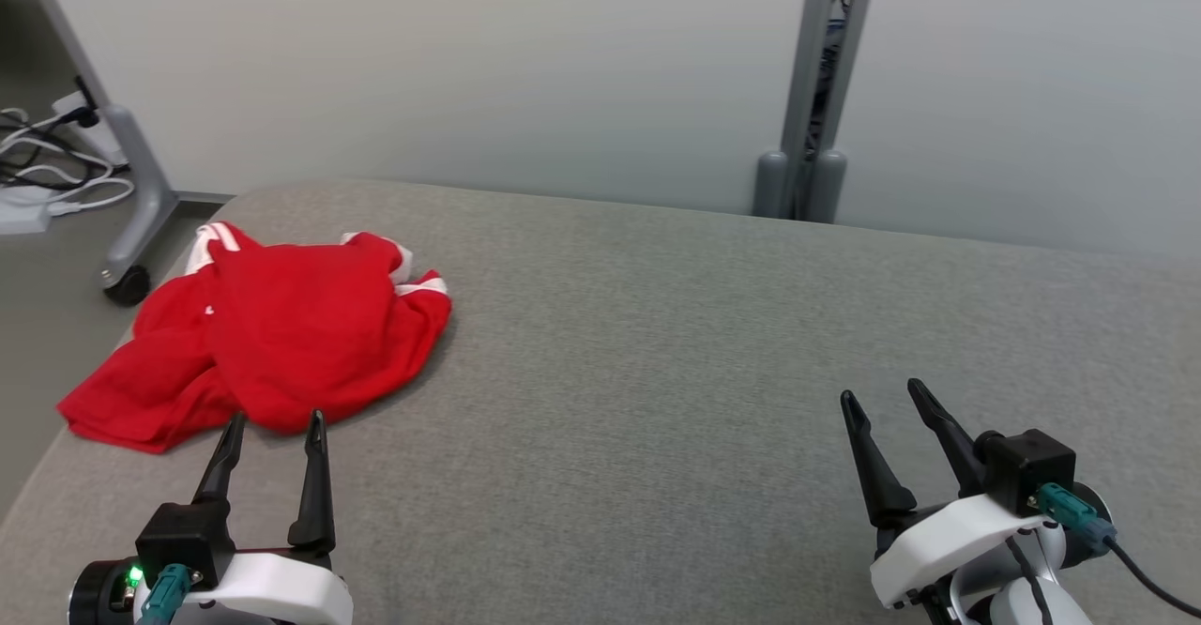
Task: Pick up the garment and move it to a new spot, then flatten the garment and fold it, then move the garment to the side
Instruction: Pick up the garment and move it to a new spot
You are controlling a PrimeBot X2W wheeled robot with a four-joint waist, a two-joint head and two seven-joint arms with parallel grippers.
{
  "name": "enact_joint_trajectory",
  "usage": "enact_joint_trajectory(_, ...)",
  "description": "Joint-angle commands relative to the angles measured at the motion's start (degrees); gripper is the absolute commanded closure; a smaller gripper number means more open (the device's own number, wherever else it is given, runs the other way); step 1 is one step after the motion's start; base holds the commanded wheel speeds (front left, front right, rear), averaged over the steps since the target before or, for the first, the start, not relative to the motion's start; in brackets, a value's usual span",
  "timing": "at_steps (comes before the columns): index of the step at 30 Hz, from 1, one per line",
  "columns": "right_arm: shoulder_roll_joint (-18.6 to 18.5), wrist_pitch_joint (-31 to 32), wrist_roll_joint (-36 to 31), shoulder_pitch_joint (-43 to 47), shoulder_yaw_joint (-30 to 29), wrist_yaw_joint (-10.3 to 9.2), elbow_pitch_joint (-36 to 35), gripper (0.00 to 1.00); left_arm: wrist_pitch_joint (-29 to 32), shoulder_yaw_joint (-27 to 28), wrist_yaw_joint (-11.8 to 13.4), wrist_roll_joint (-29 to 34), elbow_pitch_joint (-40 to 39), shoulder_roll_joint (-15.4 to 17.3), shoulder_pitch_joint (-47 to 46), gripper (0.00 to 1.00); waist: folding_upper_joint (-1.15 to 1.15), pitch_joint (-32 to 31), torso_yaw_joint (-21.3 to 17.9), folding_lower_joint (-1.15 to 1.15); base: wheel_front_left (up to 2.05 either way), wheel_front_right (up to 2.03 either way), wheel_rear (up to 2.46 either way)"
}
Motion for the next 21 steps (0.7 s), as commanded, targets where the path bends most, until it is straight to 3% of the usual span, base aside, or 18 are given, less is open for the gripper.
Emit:
enact_joint_trajectory(1,-0.45,-0.84,-1.27,-0.18,0.52,0.09,-0.02,0.00,-0.08,0.31,0.56,1.26,-0.40,0.50,-0.39,0.00,0.00,-0.27,1.89,0.00,0.00,0.00,0.00)
enact_joint_trajectory(21,-0.54,-3.28,-2.97,-0.39,4.28,0.06,1.38,0.00,2.65,0.91,2.63,5.47,-2.30,2.31,1.29,0.00,0.00,-1.70,15.43,0.00,0.00,0.00,0.00)
